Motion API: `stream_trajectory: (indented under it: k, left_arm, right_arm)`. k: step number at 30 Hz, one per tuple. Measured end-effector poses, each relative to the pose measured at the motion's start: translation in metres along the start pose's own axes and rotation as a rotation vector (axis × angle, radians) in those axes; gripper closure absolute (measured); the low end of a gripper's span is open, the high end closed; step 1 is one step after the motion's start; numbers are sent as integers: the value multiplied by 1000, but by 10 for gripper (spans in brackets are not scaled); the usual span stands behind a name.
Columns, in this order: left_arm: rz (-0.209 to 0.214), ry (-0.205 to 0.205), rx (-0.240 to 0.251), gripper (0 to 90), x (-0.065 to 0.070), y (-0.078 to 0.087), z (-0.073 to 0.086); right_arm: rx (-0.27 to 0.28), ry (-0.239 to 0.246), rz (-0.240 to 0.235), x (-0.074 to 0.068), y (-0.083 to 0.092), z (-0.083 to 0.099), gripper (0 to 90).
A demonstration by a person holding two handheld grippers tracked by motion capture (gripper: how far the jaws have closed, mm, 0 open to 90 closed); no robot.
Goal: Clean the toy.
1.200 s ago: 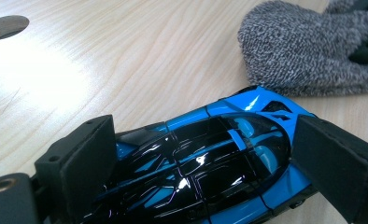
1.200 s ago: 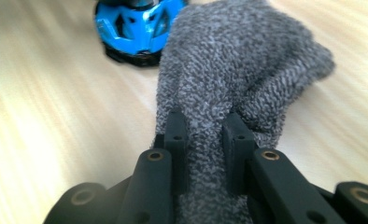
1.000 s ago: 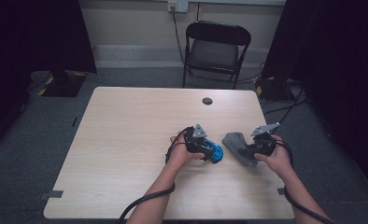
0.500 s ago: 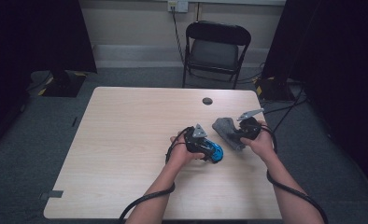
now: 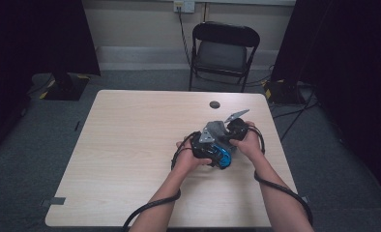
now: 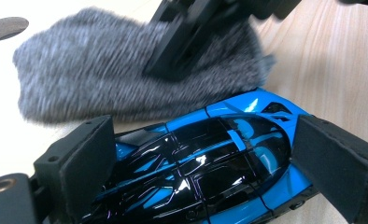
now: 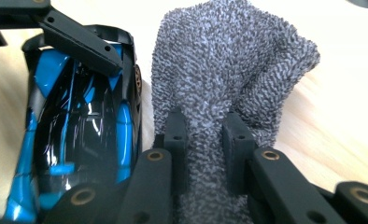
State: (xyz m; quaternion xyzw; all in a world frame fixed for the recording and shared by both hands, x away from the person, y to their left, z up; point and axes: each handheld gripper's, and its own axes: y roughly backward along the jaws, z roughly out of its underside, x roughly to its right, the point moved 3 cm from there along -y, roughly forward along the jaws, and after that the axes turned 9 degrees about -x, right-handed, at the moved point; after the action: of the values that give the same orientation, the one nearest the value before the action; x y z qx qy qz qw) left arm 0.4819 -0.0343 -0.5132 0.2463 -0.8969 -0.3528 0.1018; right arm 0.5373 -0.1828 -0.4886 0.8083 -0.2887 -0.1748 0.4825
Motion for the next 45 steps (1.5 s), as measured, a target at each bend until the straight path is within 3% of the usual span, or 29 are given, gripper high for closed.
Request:
stream_trajectory:
  k: [4,8,14,39,45]
  left_arm:
    - [-3,-3,1,65,0,0,0]
    - [-3,-2,2,65,-1,0,0]
    - [-7,2,10,65,0,0,1]
    - [-4,3,4,65,0,0,0]
    - [1,5,5,65,2,-1,0]
  right_arm:
    - [-7,22,-24,-8,-11,-6,754]
    - [-34,69,1,-12,-13,-9,752]
    - [-33,80,16,-14,-15,-9,754]
    - [-21,129,-30,-8,-6,7,755]
    - [-12,116,-44,-7,-2,14,754]
